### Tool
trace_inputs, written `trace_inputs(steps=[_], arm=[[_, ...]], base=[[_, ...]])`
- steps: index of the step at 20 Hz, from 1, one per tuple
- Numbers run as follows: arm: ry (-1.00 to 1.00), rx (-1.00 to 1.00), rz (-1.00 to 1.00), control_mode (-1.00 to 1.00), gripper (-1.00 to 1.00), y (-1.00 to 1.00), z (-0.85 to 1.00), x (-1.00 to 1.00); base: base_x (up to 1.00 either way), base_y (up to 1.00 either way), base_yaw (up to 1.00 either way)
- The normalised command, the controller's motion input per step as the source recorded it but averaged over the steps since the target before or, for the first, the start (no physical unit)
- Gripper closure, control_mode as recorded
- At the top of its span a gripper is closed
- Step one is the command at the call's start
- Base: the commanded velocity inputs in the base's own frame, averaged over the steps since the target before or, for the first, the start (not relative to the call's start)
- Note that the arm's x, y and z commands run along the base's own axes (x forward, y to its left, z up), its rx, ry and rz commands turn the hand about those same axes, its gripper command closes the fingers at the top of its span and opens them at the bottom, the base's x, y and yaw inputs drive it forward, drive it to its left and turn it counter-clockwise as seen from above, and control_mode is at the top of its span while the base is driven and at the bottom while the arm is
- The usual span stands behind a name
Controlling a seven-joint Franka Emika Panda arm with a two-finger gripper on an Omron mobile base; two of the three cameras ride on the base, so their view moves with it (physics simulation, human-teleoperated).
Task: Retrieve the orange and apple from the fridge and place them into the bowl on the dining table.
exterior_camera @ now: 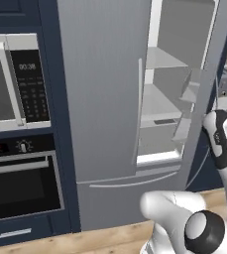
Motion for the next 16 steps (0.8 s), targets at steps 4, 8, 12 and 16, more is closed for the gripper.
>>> trace_inputs(steps=[4,8,12,16], arm=[[-0.01,-0.1,0.0,-1.0,-1.0,0.11,0.42,-0.88],[0.1,-0.27,0.0,-1.0,-1.0,0.43,0.72,-0.43],[0.29,-0.47,0.0,-1.0,-1.0,0.68,0.85,-0.02],[0.17,-0.49,0.0,-1.0,-1.0,0.51,0.45,0.0]], base=[[0.0,0.0,0.0],[0.0,0.0,0.0],[0.0,0.0,0.0],[0.0,0.0,0.0]])
